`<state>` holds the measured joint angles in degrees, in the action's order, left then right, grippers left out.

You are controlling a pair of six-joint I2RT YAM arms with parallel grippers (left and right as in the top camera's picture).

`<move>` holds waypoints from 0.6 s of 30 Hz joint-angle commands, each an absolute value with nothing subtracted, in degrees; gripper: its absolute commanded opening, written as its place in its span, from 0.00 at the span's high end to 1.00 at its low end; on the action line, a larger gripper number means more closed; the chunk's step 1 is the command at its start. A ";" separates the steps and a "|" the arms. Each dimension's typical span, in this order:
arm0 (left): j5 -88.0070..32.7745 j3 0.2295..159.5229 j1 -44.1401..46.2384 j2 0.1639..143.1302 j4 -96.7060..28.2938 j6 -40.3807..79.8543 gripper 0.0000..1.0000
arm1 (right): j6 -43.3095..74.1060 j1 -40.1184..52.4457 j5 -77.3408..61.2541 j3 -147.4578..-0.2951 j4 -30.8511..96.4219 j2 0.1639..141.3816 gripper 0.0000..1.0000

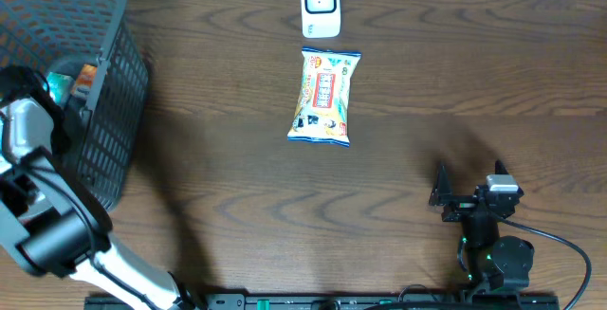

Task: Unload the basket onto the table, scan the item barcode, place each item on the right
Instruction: 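Grasp the green wipes pack in the basket with the left gripper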

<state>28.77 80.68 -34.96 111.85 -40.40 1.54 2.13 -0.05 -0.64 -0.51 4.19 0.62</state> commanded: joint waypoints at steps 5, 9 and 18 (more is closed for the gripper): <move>25.85 81.01 -33.87 94.87 -40.51 6.52 0.93 | 2.52 -0.34 -0.58 -0.32 4.27 0.32 0.01; 22.35 80.99 -33.89 92.86 -41.60 6.48 0.83 | 2.52 -0.34 -0.58 -0.32 4.29 0.32 0.01; 18.68 80.36 -34.02 100.12 -41.95 1.04 0.13 | 2.52 -0.34 -0.58 -0.32 4.27 0.32 0.01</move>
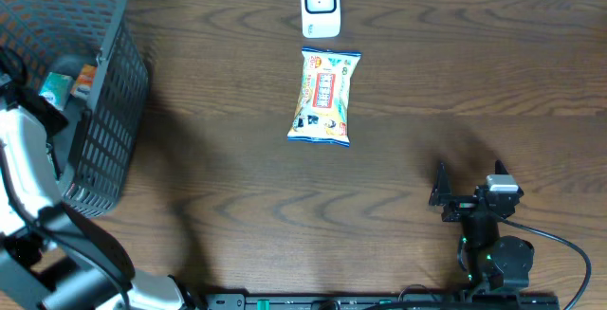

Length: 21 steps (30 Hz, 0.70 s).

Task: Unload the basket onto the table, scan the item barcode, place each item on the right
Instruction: 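Grasp the green wipes pack in the basket with the left gripper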

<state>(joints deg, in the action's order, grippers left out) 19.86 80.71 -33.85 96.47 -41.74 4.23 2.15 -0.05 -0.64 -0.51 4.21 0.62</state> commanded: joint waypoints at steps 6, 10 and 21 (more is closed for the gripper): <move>18.68 79.85 -35.20 107.61 -42.22 -0.21 0.13 | 2.52 -0.34 -0.58 -0.32 4.29 0.32 0.01; 20.91 79.83 -36.47 110.91 -42.26 -0.21 0.13 | 2.52 -0.34 -0.58 -0.32 4.27 0.32 0.01; 13.72 76.49 -40.12 111.28 -39.05 -0.19 0.22 | 2.52 -0.34 -0.58 -0.32 4.29 0.32 0.01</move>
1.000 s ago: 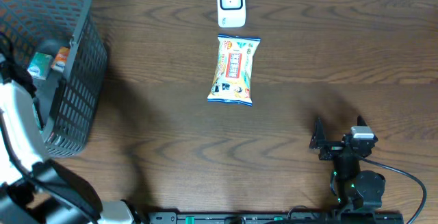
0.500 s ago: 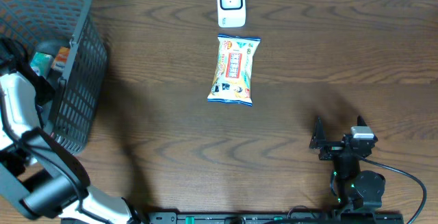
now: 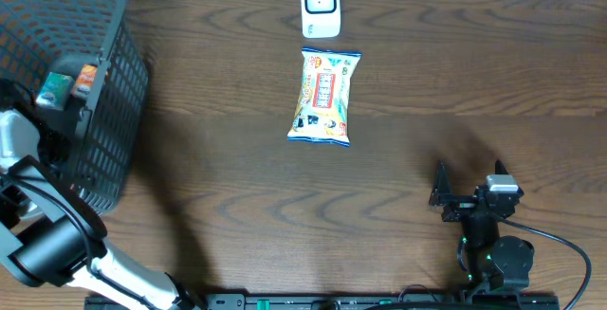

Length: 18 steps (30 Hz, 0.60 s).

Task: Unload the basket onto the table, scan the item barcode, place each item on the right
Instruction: 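Grasp the green wipes pack in the basket with the left gripper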

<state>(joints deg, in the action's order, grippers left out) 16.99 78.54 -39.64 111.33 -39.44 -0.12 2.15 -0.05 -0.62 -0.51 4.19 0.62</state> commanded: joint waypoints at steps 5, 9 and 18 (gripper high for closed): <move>13.69 74.54 -40.18 111.28 -37.15 -0.19 0.55 | 2.52 -0.34 -0.58 -0.32 4.29 0.32 0.01; 13.69 74.65 -40.16 109.89 -37.32 0.34 0.92 | 2.52 -0.34 -0.58 -0.32 4.29 0.32 0.01; 5.15 76.27 -40.16 93.65 -35.46 7.97 0.93 | 2.52 -0.34 -0.58 -0.32 4.29 0.32 0.01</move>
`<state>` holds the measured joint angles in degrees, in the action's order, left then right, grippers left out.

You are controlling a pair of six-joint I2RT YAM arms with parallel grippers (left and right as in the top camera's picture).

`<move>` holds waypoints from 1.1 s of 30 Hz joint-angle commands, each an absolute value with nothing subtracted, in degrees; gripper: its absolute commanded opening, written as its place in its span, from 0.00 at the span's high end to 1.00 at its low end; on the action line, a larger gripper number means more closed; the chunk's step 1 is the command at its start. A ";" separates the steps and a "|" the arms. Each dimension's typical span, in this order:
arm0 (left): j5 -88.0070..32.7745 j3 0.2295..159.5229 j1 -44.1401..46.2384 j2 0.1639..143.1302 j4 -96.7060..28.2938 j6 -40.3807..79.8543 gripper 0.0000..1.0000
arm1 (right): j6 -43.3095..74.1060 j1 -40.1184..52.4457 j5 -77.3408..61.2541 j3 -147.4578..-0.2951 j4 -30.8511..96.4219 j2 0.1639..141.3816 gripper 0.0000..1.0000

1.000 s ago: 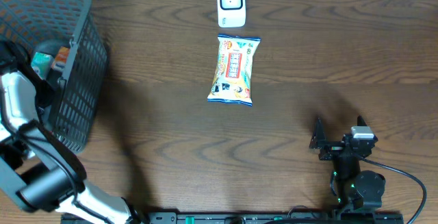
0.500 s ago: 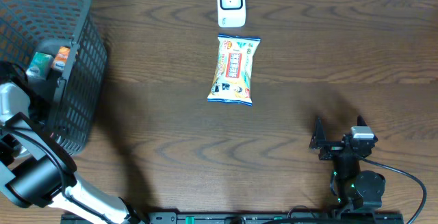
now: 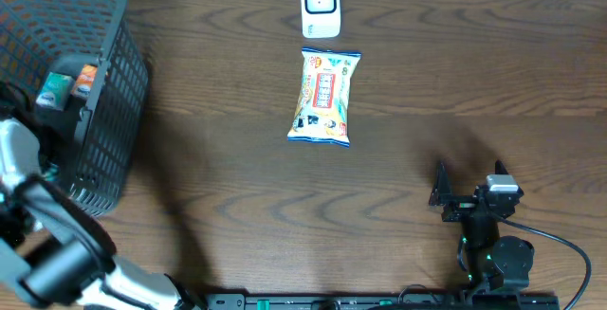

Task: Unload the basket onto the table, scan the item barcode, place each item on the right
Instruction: 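Grasp the green wipes pack in the basket with the left gripper, then lift the green pack out and carry it under the scanner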

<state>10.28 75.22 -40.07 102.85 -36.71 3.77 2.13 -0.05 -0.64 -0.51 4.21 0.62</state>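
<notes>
A white barcode scanner (image 3: 321, 5) stands at the table's far edge. Just in front of it lies a flat snack packet (image 3: 324, 97), printed yellow, red and blue. My left arm (image 3: 11, 154) comes in from the left edge and reaches into the grey mesh basket (image 3: 114, 111). Its gripper end is a dark shape beside a teal item (image 3: 52, 87) and an orange item (image 3: 87, 78). The fingers are hidden by the basket wall. My right gripper (image 3: 442, 191) rests near the front right, far from the packet, holding nothing.
The basket fills the far left corner of the brown wooden table (image 3: 237, 206). A black cable (image 3: 569, 253) loops from the right arm's base near the front edge.
The left arm's white link has sunk a little toward the front left edge. The teal and orange items, the packet, the scanner and the right arm are where they were.
At each moment the left arm reached into the basket from the left edge, its white link shifting a little each time. The teal and orange items barely moved. The packet stayed before the scanner and the right arm stayed at rest.
</notes>
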 commanded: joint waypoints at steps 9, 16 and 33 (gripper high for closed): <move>-31.09 76.29 -36.80 66.19 -24.71 32.27 0.93 | 2.52 -0.34 -0.58 -0.32 4.29 0.32 0.01; -33.39 76.29 -14.46 60.66 -17.26 28.51 0.93 | 2.52 -0.34 -0.58 -0.32 4.29 0.32 0.01; -0.40 76.25 19.70 97.58 -19.90 17.41 0.92 | 2.52 -0.34 -0.58 -0.32 4.29 0.32 0.01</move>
<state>-5.23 75.68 19.73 92.40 -22.06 19.03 2.13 -0.05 -0.62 -0.51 4.21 0.64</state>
